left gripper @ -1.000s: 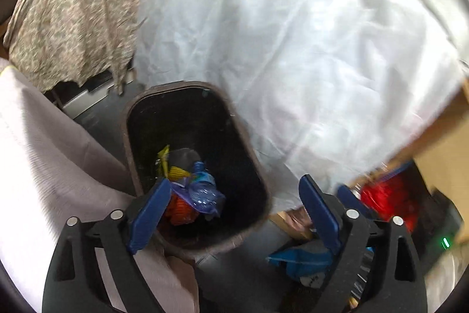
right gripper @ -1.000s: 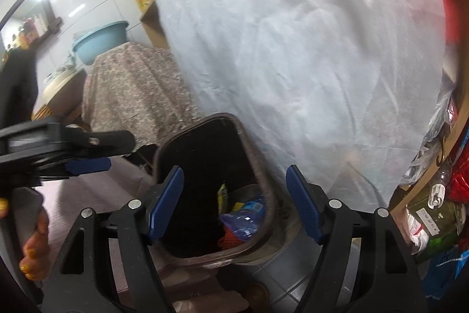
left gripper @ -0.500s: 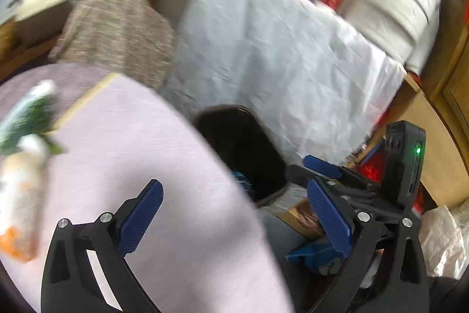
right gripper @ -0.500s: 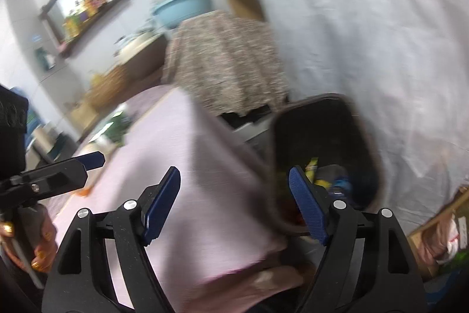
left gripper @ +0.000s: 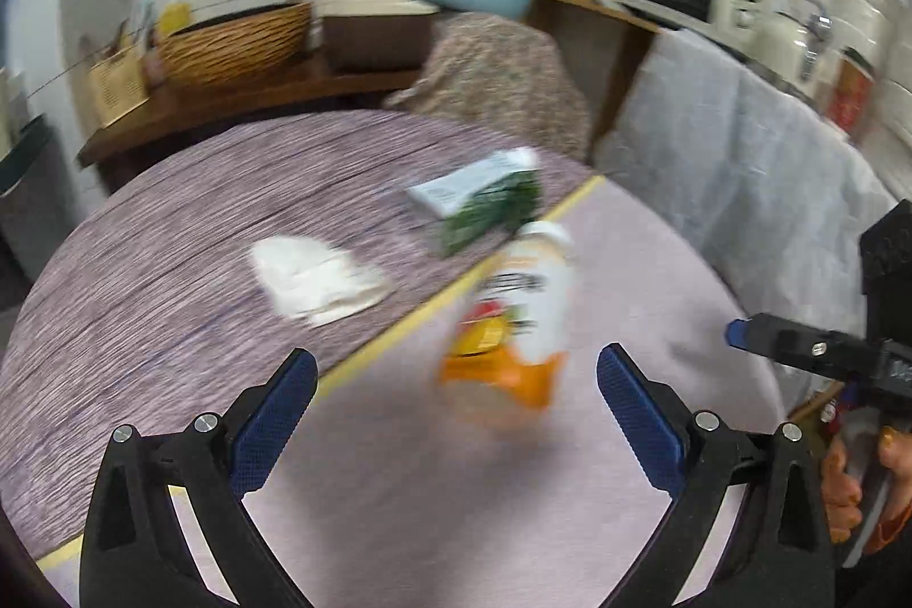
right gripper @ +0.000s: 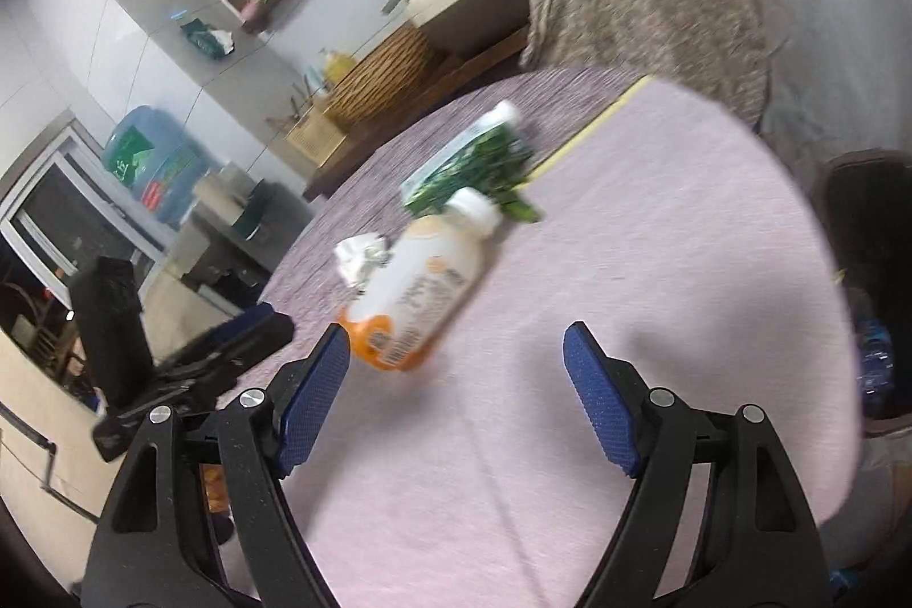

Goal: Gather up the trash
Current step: 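Move both tools back toward the table, then grasp the white juice bottle with the right tool while the left tool grasps the tissue, then carry tissue and juice bottle to the bin and open both tools, then move both tools back toward the table, then grasp the green vegetable stalk with the right tool while the left tool grasps the milk carton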

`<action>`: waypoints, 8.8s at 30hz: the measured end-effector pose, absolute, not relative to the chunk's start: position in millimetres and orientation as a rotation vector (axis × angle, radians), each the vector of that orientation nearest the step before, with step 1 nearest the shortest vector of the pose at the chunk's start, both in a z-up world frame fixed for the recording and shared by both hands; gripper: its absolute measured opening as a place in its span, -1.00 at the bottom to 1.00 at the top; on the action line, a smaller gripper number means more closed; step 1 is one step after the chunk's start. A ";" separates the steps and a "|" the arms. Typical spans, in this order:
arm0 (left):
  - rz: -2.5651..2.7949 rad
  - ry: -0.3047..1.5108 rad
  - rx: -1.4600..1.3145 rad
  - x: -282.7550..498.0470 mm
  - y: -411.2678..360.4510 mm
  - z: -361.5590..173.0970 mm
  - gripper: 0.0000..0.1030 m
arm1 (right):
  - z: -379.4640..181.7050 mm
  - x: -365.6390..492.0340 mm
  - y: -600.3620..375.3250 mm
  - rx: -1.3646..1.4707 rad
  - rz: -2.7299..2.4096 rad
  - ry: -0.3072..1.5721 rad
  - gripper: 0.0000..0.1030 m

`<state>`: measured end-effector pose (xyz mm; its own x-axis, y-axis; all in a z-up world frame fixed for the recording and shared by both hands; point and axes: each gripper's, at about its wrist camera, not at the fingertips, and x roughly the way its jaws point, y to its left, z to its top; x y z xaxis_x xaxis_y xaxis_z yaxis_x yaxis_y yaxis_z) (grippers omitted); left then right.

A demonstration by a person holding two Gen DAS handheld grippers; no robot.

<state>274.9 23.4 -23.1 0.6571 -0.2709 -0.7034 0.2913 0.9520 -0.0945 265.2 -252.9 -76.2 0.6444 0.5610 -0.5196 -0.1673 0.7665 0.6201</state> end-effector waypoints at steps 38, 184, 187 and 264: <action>-0.117 0.787 0.363 341.7 33.8 -68.5 0.69 | -94.9 344.3 -189.8 0.646 0.430 0.938 0.22; -0.450 0.812 0.194 285.9 -51.6 -39.6 0.71 | -86.5 280.2 -336.2 0.214 0.265 0.724 0.43; -0.390 0.808 0.189 290.6 -20.8 -38.2 0.71 | -79.2 304.3 -289.0 0.135 0.341 0.749 0.43; -0.343 0.989 0.545 442.9 -71.0 -71.5 0.14 | -124.2 370.0 -213.9 -0.180 0.332 0.872 -0.82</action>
<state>442.9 -71.0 -71.5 0.5127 -0.0287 -0.8581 0.5082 0.8157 0.2763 370.0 -213.9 -124.2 0.5966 0.2114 -0.7742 -0.3572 0.9338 -0.0203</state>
